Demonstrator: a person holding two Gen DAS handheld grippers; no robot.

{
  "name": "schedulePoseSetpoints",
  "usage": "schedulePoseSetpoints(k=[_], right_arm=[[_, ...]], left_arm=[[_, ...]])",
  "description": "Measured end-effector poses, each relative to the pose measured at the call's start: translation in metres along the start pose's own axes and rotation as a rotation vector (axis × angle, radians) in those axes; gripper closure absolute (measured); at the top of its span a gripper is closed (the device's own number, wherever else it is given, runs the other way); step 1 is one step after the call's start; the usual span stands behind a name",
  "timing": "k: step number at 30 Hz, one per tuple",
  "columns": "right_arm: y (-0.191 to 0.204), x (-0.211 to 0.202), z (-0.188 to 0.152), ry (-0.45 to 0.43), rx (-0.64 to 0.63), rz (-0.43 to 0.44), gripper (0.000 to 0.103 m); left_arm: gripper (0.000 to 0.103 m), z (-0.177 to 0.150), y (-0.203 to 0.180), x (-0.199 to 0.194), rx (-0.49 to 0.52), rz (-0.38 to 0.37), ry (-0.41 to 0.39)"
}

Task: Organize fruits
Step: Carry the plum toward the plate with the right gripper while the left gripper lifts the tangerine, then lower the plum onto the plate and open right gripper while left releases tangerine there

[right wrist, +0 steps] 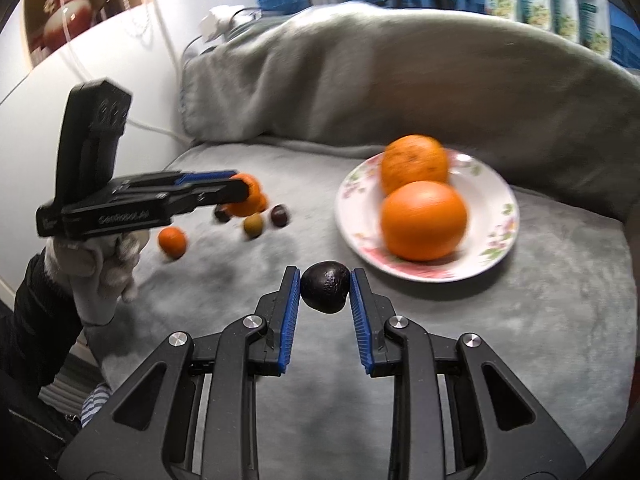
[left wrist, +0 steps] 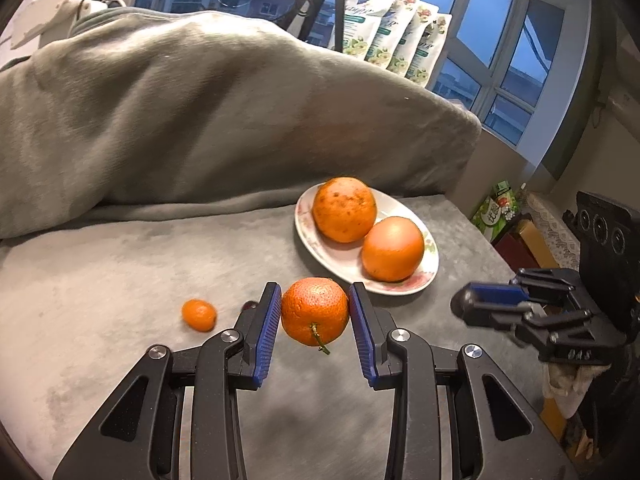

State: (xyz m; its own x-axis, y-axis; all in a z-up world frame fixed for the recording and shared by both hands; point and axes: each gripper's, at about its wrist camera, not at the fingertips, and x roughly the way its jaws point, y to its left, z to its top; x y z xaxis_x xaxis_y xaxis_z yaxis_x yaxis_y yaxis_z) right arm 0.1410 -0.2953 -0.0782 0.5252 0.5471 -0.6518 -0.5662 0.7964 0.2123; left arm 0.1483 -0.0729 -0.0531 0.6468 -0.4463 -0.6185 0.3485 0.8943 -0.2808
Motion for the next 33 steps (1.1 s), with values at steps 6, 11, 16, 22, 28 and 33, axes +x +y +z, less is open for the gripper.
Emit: schedulePoseSetpoints(k=[6,11,16,22,28,33], right_arm=[[-0.031,-0.007,0.008,-0.031,0.041,-0.051,0.076],[-0.058,-0.006,0.013,-0.048,0.081,-0.092,0.076],[-0.085,0.000,0.020,-0.052,0.127,-0.109,0.076],[-0.102,0.007,0.025,-0.052,0.150,-0.123,0.076],[-0.114,0.015,0.030,-0.048,0.168,-0.133,0.076],[-0.125,0.020,0.033,-0.046,0.182,-0.131,0.076]], left_arm=[[0.070,0.007,-0.009,0.009,0.004,-0.017,0.000],[0.070,0.011,-0.015,0.019,0.008,-0.023,0.007],[0.070,0.015,-0.019,0.030,0.020,-0.023,0.018],[0.070,0.018,-0.024,0.040,0.033,-0.023,0.026],[0.070,0.022,-0.025,0.052,0.039,-0.019,0.043],[0.070,0.024,-0.025,0.056,0.044,-0.015,0.052]])
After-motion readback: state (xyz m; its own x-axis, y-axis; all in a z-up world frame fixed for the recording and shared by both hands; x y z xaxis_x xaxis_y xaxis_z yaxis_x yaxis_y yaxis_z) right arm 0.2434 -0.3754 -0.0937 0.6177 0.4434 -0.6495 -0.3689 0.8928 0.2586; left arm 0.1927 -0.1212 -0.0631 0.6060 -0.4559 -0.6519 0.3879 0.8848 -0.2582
